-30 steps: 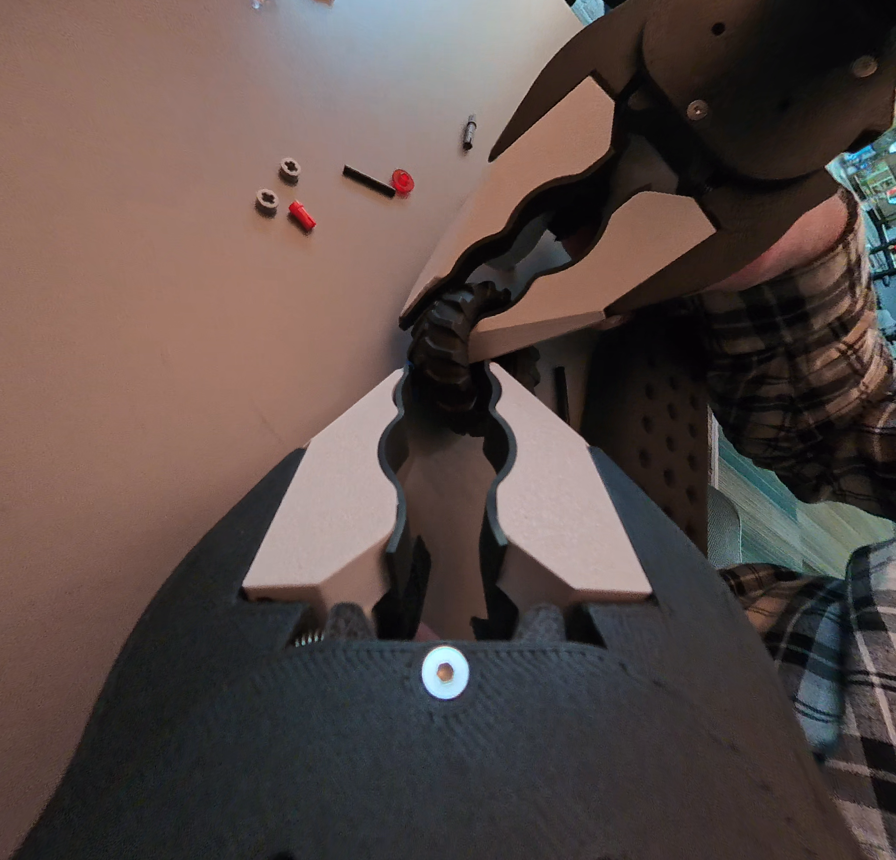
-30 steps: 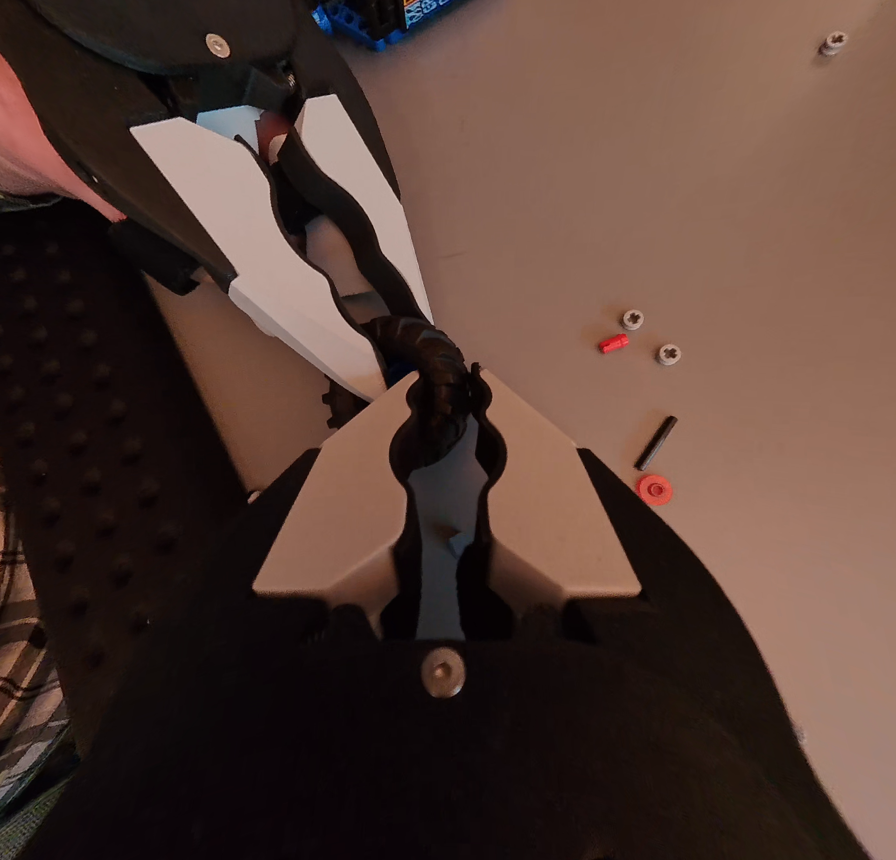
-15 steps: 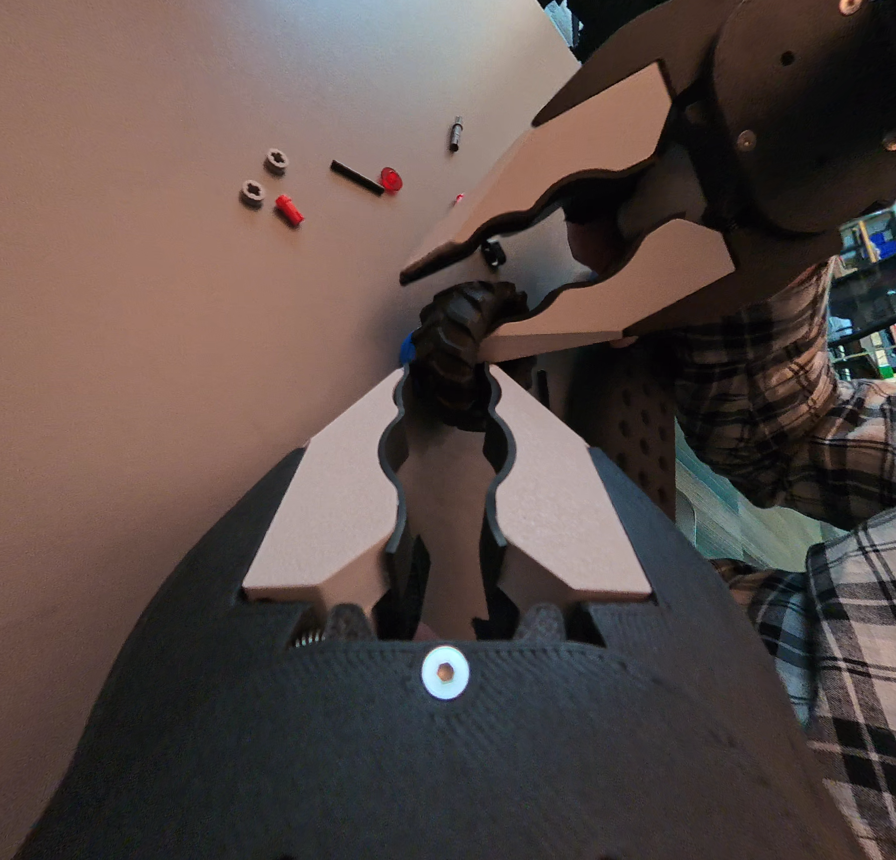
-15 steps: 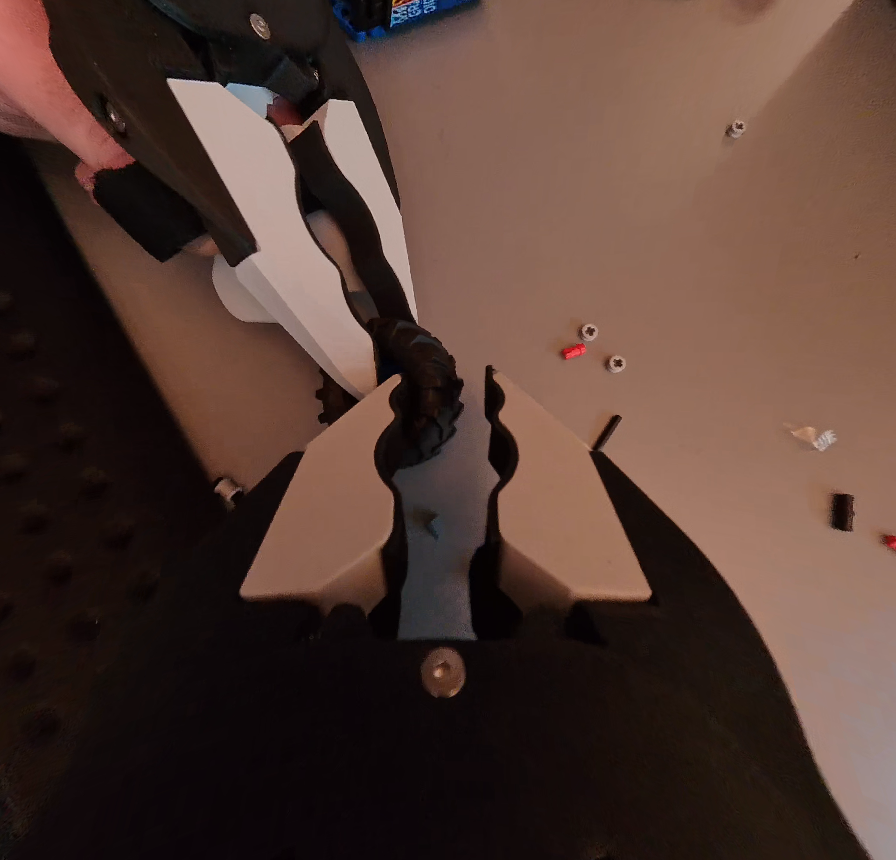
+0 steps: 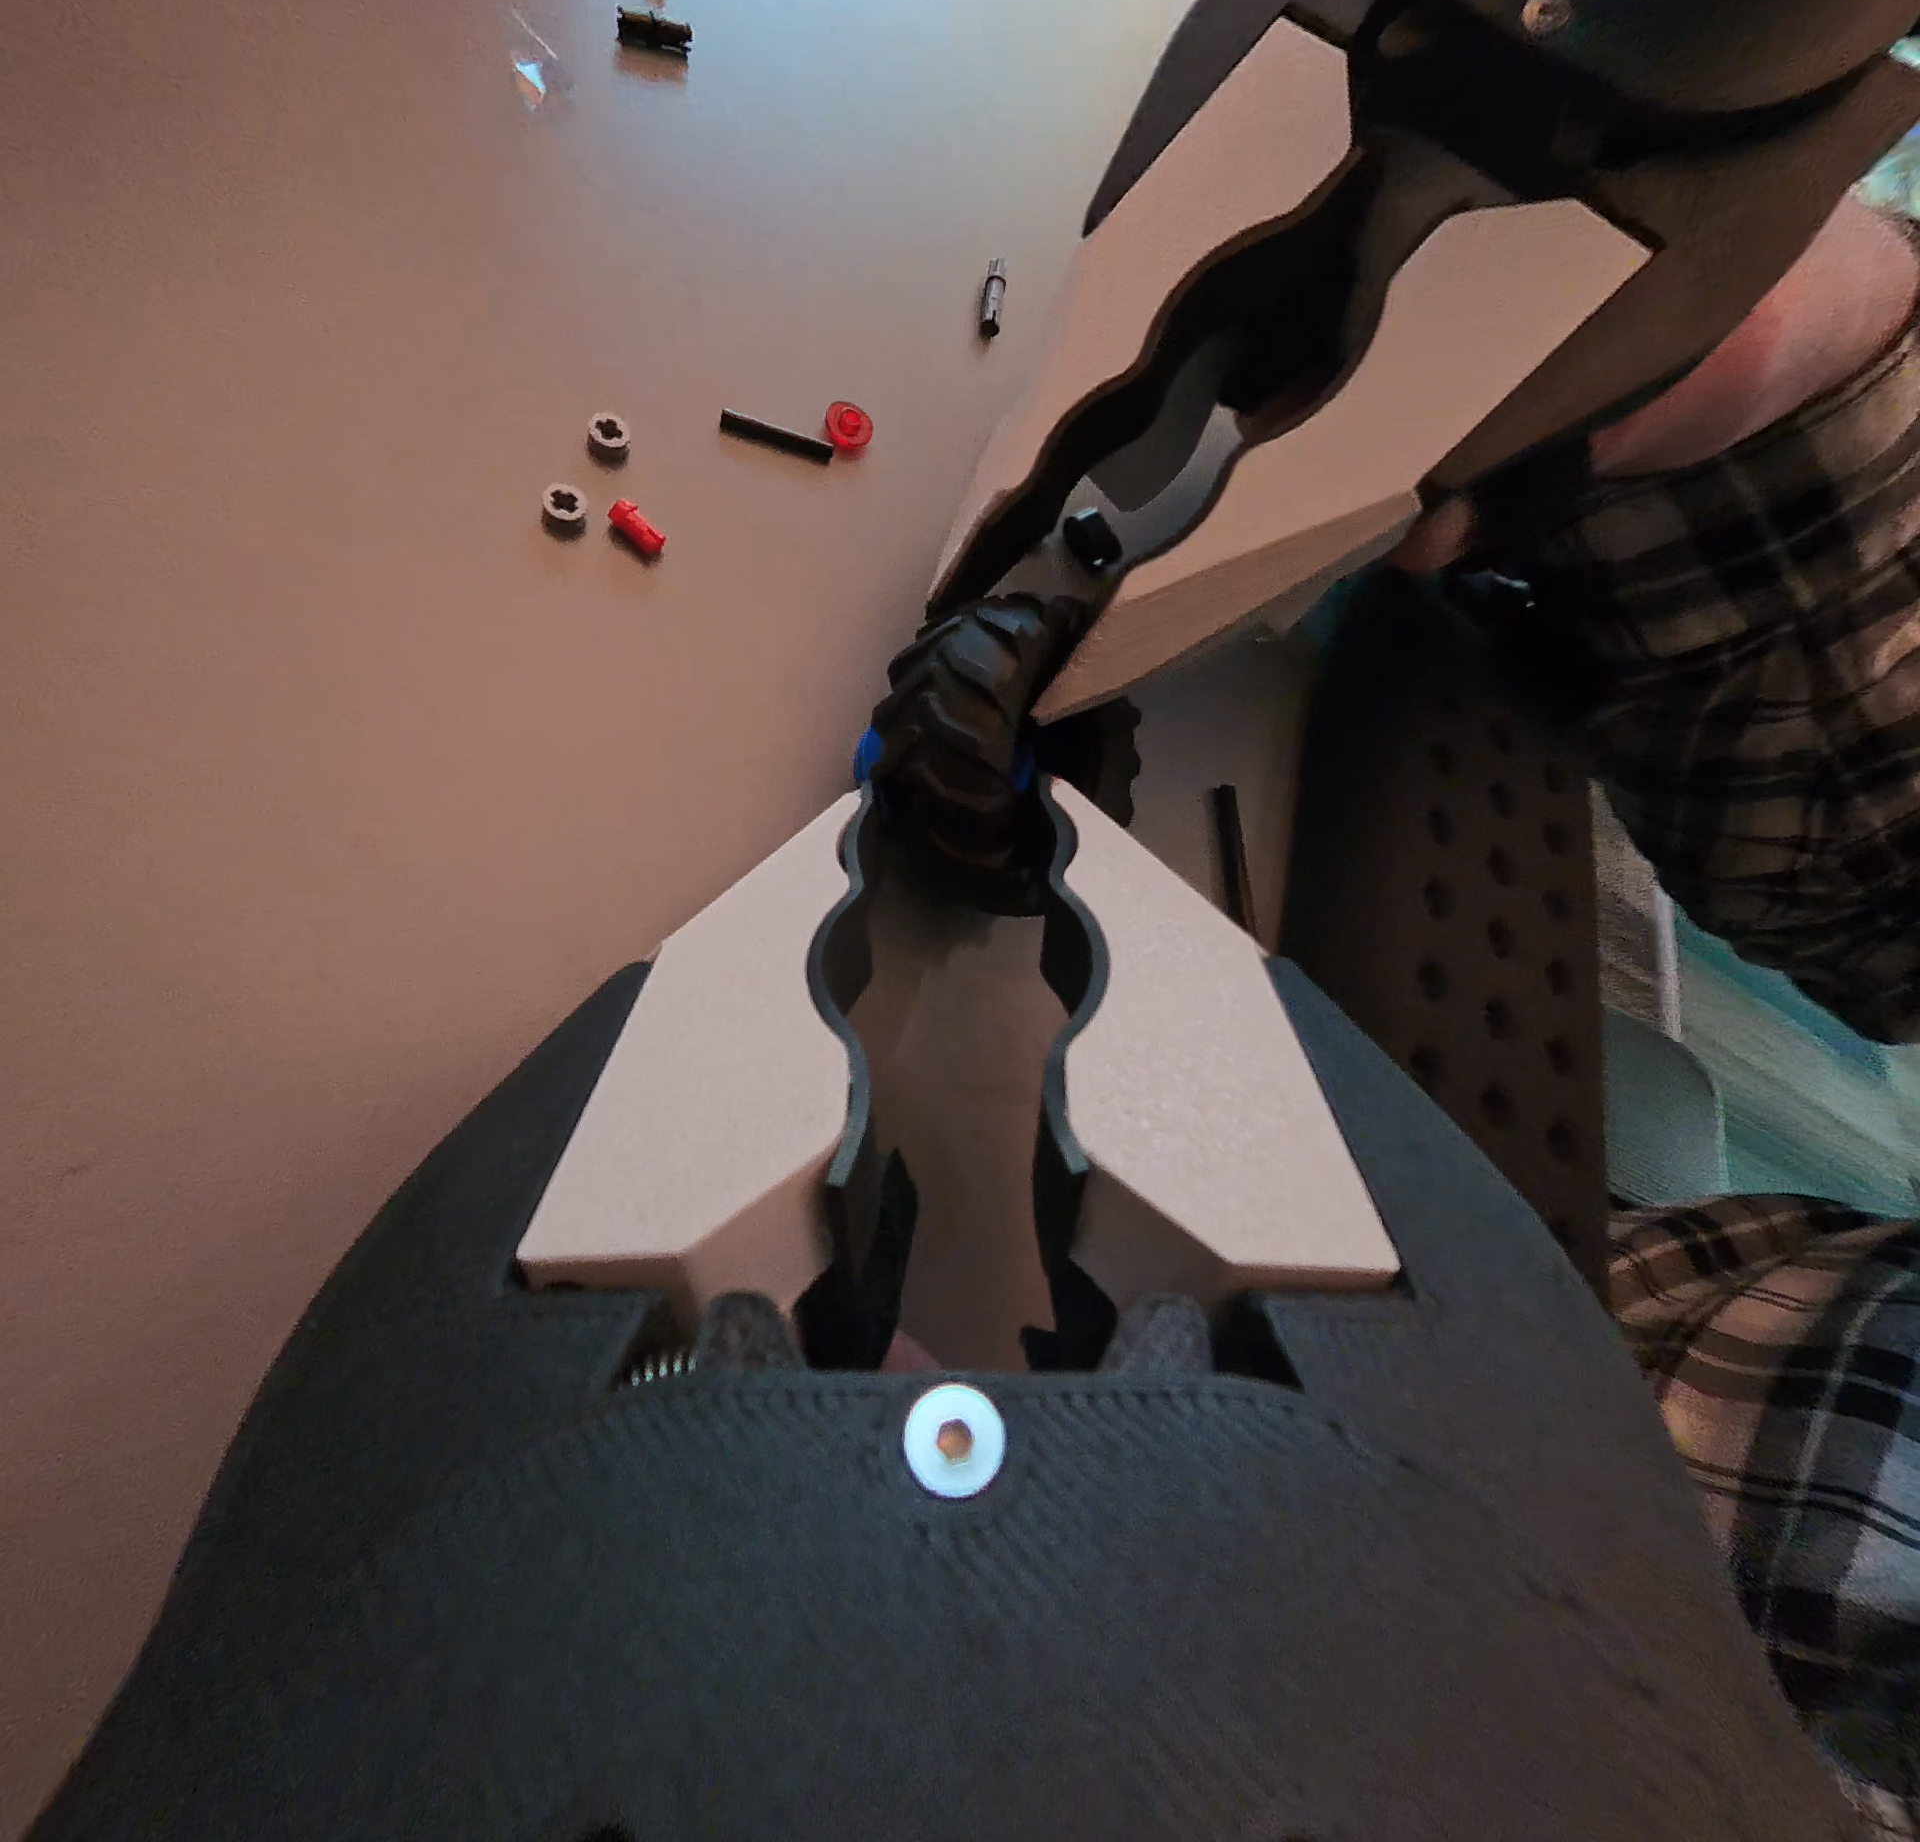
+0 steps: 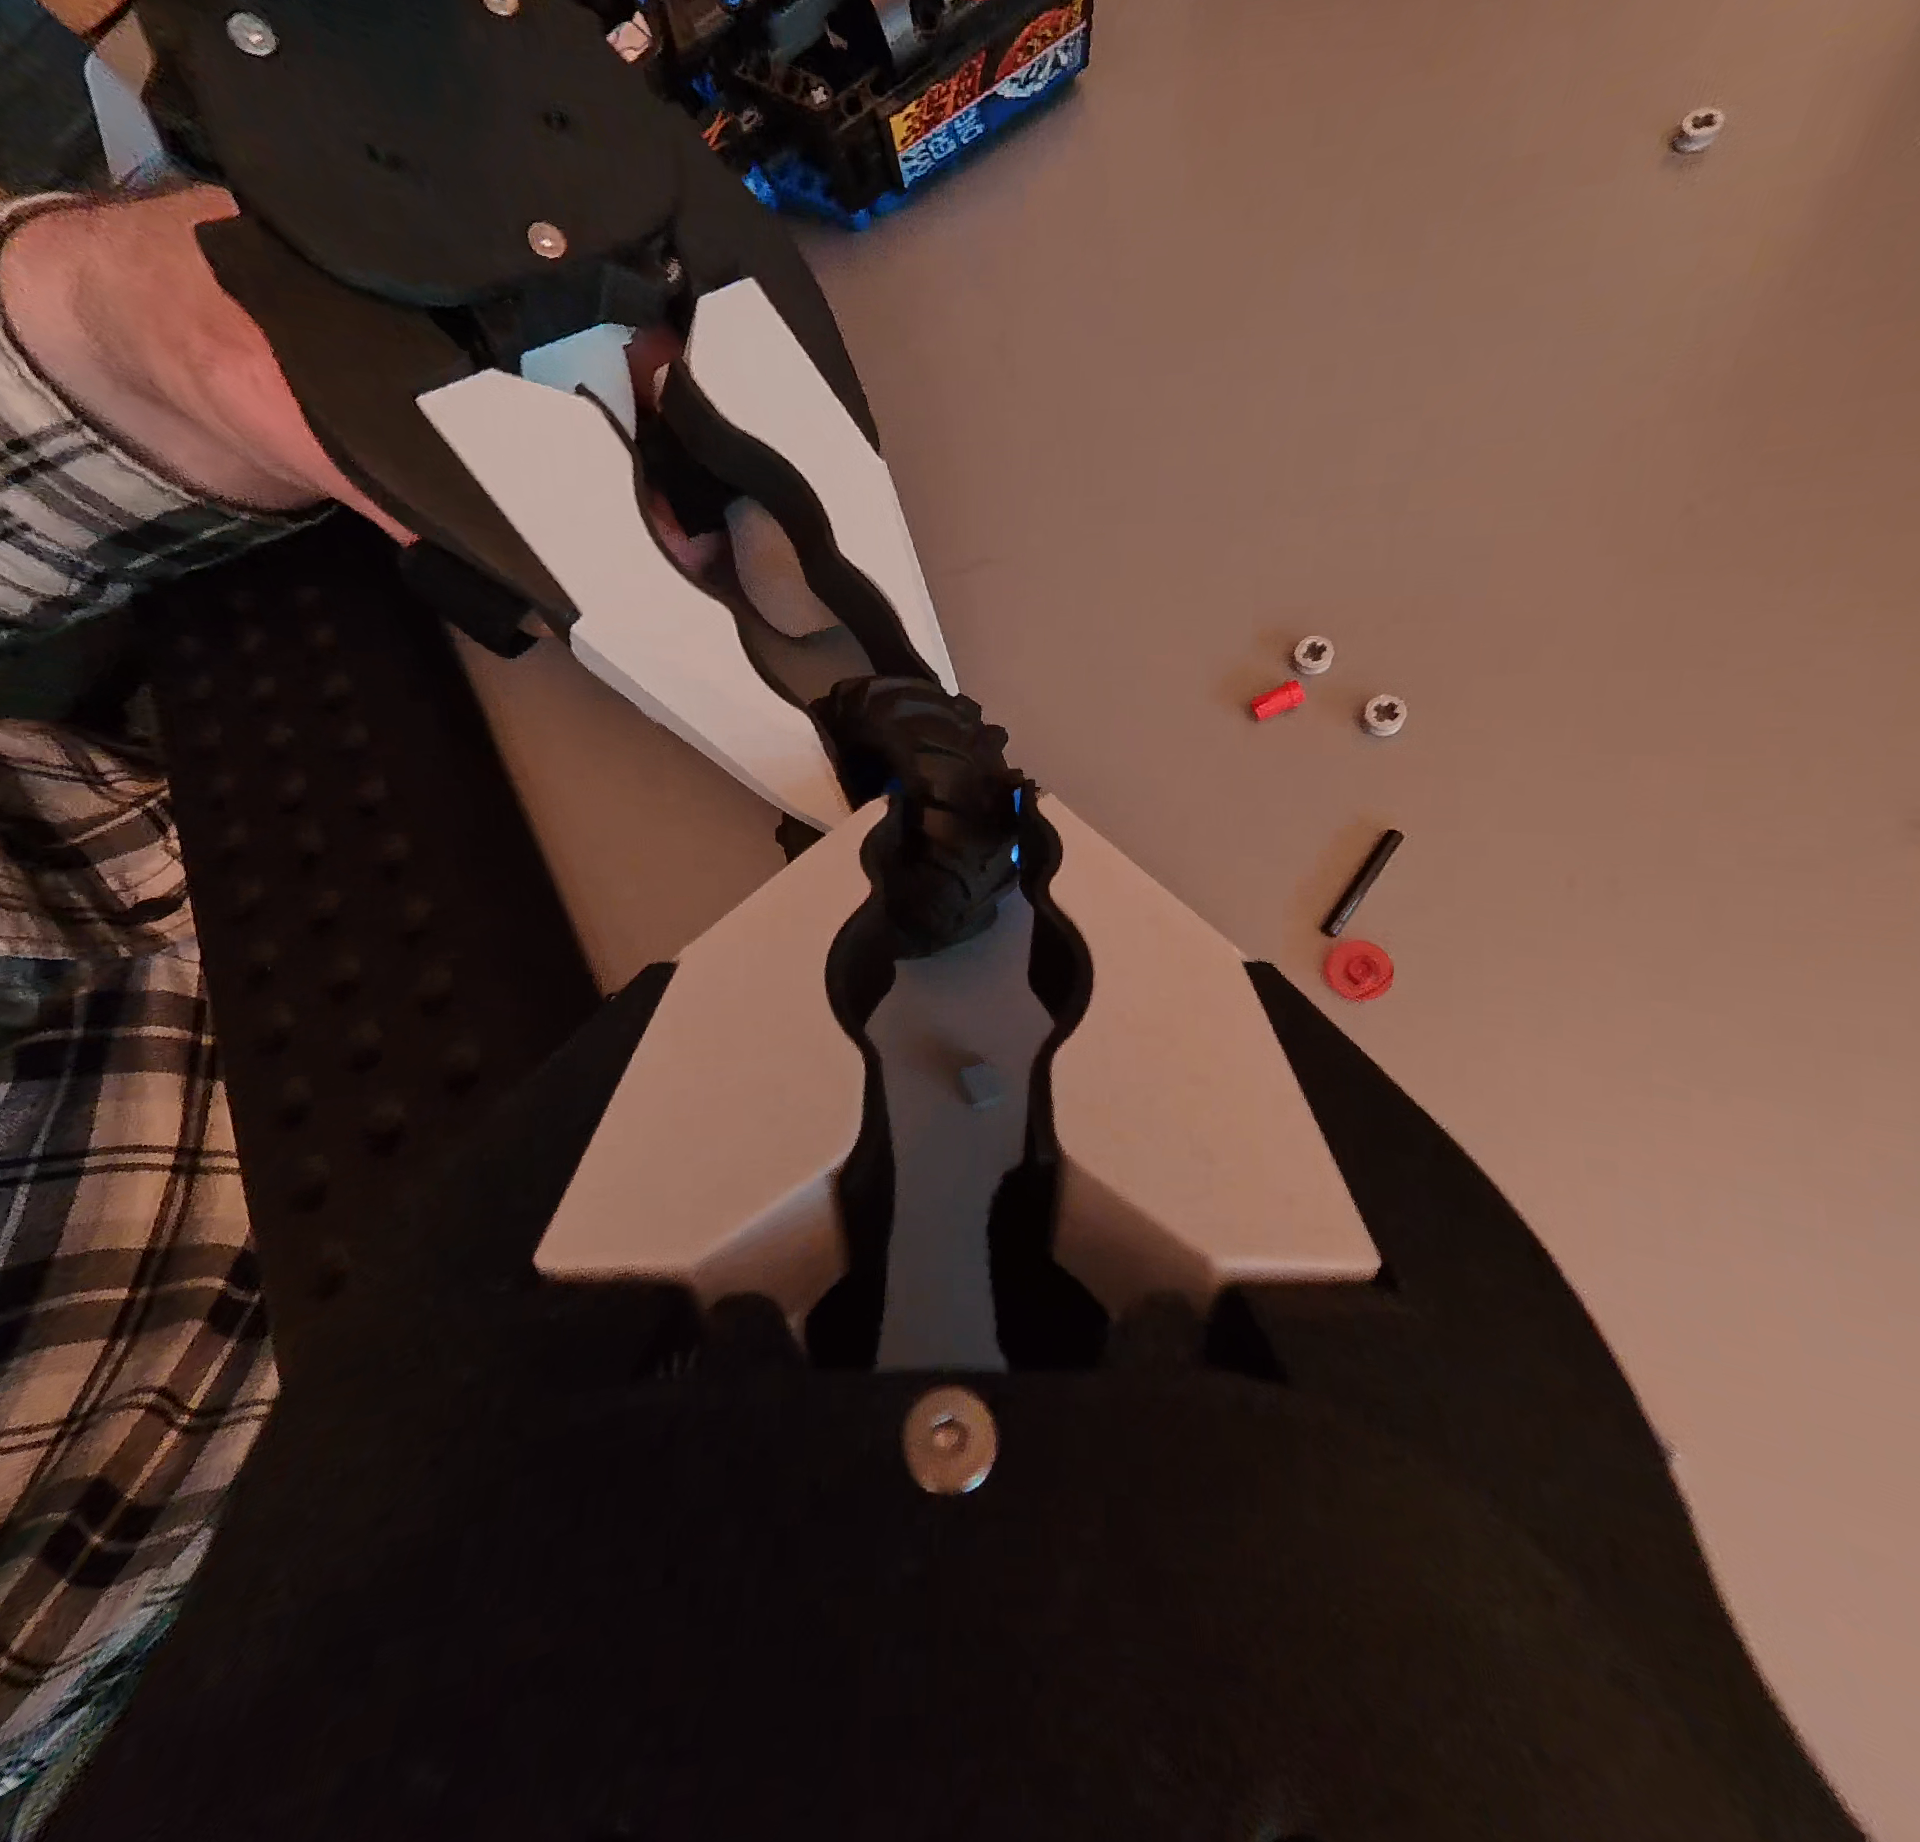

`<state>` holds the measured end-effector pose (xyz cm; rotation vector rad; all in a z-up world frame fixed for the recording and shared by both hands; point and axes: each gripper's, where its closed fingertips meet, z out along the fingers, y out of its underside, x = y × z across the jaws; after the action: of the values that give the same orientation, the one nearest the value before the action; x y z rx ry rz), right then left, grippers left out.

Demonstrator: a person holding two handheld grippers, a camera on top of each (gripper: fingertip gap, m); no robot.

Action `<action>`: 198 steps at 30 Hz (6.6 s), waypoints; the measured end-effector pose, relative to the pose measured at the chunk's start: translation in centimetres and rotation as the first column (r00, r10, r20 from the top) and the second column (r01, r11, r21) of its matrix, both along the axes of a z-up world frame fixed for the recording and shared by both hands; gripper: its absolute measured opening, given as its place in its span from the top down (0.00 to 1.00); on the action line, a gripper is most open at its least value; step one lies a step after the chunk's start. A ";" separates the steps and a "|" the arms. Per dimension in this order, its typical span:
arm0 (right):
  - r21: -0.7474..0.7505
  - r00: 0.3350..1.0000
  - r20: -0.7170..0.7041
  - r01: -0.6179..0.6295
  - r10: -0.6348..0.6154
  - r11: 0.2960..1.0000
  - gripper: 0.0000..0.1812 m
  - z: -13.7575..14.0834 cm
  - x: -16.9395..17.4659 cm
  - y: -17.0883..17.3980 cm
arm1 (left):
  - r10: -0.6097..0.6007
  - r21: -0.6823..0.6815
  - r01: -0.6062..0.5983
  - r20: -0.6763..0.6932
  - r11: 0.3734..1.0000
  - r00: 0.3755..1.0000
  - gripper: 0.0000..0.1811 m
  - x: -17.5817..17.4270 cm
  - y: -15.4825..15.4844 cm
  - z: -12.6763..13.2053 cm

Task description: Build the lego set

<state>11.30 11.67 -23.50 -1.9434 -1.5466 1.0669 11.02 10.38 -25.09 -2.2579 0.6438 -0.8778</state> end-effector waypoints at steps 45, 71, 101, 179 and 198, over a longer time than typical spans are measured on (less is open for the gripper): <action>0.020 0.984 0.022 0.178 -0.178 0.984 0.92 -1.3 -1.6 4.6 | 0.099 0.017 -0.098 -0.072 0.995 0.993 0.85 -1.0 4.0 -0.4; 0.097 0.979 0.132 0.141 -0.153 0.985 0.92 -2.1 -2.2 5.6 | 0.146 0.518 0.161 -0.501 0.840 0.853 0.91 -2.0 4.9 2.5; 0.197 0.985 0.125 0.097 -0.123 0.976 0.91 -0.2 -2.2 5.1 | 0.040 0.199 0.026 -0.320 0.980 0.947 1.00 -1.8 4.7 0.1; 0.359 0.840 0.485 -0.445 0.243 0.820 1.00 -1.5 2.1 -0.8 | -0.126 0.247 0.252 -0.435 0.936 0.892 1.00 1.3 0.0 -0.1; 0.429 0.936 0.301 -0.302 0.181 0.851 1.00 -1.3 1.8 -0.8 | -0.129 0.319 0.279 -0.418 0.906 0.899 1.00 1.4 -1.1 0.6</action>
<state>13.06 10.86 -24.78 -1.6114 -2.0118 0.4664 12.44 9.23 -24.44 -2.0436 1.1488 -0.3478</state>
